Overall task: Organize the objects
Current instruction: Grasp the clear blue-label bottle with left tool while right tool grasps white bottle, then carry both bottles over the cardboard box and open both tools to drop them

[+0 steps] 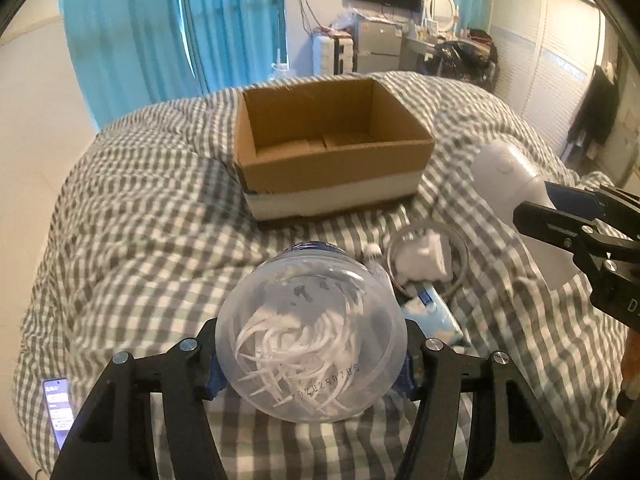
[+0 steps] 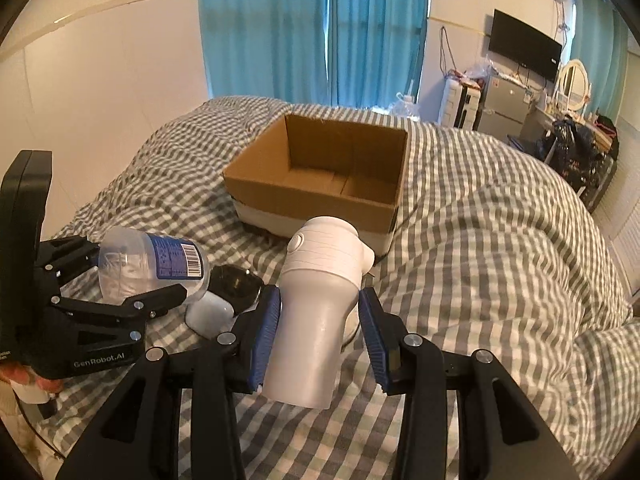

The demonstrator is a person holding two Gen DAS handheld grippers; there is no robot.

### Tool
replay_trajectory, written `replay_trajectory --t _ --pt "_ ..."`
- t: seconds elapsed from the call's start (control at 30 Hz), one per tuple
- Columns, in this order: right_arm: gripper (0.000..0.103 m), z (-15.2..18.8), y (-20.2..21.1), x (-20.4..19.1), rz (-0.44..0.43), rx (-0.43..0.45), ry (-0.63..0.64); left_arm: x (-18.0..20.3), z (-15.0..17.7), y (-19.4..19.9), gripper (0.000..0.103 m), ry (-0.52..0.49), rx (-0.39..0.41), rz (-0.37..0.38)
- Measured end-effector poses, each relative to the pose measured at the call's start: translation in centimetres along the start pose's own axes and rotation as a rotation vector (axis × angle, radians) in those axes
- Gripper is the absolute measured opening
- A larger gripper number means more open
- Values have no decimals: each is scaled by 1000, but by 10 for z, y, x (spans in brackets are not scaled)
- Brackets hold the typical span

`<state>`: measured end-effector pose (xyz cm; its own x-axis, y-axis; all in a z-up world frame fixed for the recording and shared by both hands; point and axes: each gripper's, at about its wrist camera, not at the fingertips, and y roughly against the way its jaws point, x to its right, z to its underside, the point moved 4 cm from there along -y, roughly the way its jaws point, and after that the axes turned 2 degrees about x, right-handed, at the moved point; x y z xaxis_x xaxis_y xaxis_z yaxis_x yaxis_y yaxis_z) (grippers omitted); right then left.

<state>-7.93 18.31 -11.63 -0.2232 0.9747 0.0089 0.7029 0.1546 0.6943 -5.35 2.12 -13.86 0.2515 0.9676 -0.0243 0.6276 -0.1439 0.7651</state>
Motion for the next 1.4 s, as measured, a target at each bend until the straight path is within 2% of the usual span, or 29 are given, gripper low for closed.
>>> replay_trajectory --t 0.3,0.73,0.9,1.1,1.4 --pt "40 -27 0 0 11 33 29 -6 -42 8 64 -10 63 -14" --pt "40 -115 -22 11 9 113 71 -20 -146 -6 64 -21 173 -24" --pt "40 -146 -51 21 0 110 52 -28 -179 -37 64 -15 173 -23" --pt "40 -170 -100 36 -9 76 20 -33 -199 -82 64 -28 149 -16" --pt "40 -165 -173 60 -20 -11 0 -30 -190 -144 64 -56 101 0"
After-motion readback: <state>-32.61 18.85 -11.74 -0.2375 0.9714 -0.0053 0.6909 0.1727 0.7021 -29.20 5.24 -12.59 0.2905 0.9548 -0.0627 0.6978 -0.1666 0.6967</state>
